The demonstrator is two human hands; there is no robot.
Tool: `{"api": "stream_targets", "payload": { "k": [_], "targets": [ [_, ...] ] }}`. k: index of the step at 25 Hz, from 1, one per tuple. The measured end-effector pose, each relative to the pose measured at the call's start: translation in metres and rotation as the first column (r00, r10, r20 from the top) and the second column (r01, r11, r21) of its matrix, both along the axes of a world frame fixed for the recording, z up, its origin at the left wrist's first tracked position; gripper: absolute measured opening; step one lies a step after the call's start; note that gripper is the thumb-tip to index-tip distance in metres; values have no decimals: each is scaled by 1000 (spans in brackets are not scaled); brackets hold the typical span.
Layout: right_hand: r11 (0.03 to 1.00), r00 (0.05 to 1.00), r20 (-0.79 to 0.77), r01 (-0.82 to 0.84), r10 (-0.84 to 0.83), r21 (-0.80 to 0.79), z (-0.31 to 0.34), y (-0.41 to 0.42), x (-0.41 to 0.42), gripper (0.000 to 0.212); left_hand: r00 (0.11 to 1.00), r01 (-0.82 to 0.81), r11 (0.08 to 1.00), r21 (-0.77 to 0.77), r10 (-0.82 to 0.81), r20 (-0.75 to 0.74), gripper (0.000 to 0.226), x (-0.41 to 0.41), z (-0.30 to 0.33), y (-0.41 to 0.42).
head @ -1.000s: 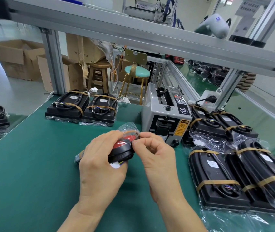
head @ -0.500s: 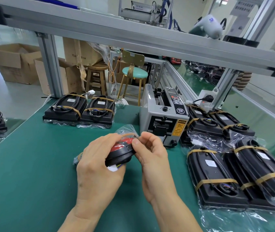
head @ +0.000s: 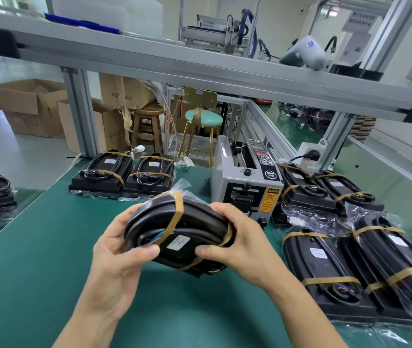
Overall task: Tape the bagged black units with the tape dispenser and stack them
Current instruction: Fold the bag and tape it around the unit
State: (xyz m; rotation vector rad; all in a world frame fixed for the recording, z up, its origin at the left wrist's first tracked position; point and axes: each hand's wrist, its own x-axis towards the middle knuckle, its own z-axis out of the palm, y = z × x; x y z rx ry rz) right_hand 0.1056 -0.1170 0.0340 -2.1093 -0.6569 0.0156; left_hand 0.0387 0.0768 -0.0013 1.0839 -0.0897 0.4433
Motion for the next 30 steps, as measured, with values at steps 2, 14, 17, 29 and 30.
{"api": "stream_targets", "payload": {
  "k": [2, 14, 17, 29, 30],
  "targets": [
    [988, 983, 174, 84, -61, -128, 2, 0, 4, 56, 989, -6, 975, 221, 39, -146, 84, -1, -3, 11],
    [878, 897, 430, 124, 100, -463, -12, 38, 4, 57, 920, -77, 497, 865, 369, -130, 25, -2, 29, 41],
    [892, 935, 331, 41, 124, -450, -4, 37, 9, 61, 918, -103, 585, 805, 368, -149, 21, 6, 25, 41],
    [954, 951, 299, 12, 82, -299, 14, 69, 13, 18, 861, -295, 544, 785, 509, -29, 21, 14, 4, 18],
    [924, 936, 337, 38, 100, -380, 14, 72, 13, 22, 860, -295, 546, 784, 509, -31, 21, 13, 4, 18]
  ]
}}
